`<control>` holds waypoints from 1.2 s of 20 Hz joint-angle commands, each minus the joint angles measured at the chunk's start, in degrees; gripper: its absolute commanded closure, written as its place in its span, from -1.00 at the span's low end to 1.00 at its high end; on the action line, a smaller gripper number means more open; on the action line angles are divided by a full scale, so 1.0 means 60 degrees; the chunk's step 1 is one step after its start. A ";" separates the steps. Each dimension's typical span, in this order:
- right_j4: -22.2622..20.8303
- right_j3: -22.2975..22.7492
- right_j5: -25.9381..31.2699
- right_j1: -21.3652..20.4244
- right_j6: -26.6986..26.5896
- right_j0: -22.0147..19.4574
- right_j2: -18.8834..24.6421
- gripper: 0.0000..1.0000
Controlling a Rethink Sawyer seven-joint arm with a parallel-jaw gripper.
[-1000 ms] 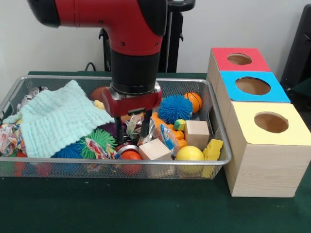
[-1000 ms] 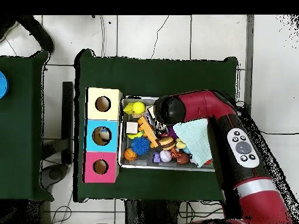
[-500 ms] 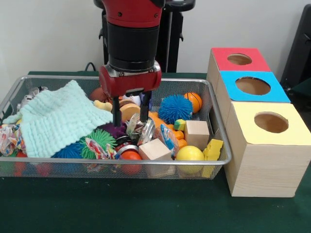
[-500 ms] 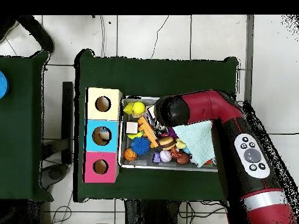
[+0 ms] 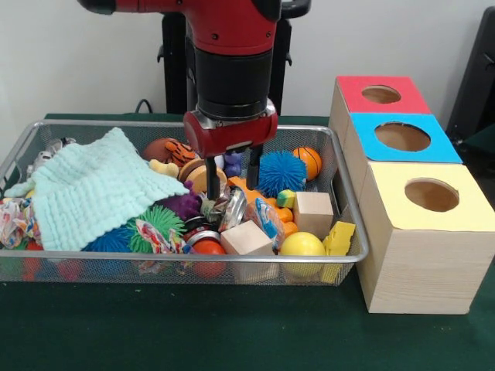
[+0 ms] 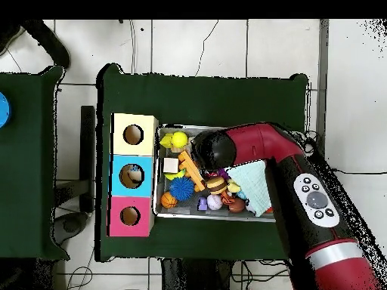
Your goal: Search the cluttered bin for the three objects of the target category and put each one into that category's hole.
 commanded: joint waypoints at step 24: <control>-0.0895 0.0669 -0.2436 0.1639 0.0291 0.0564 -0.0369 -1.00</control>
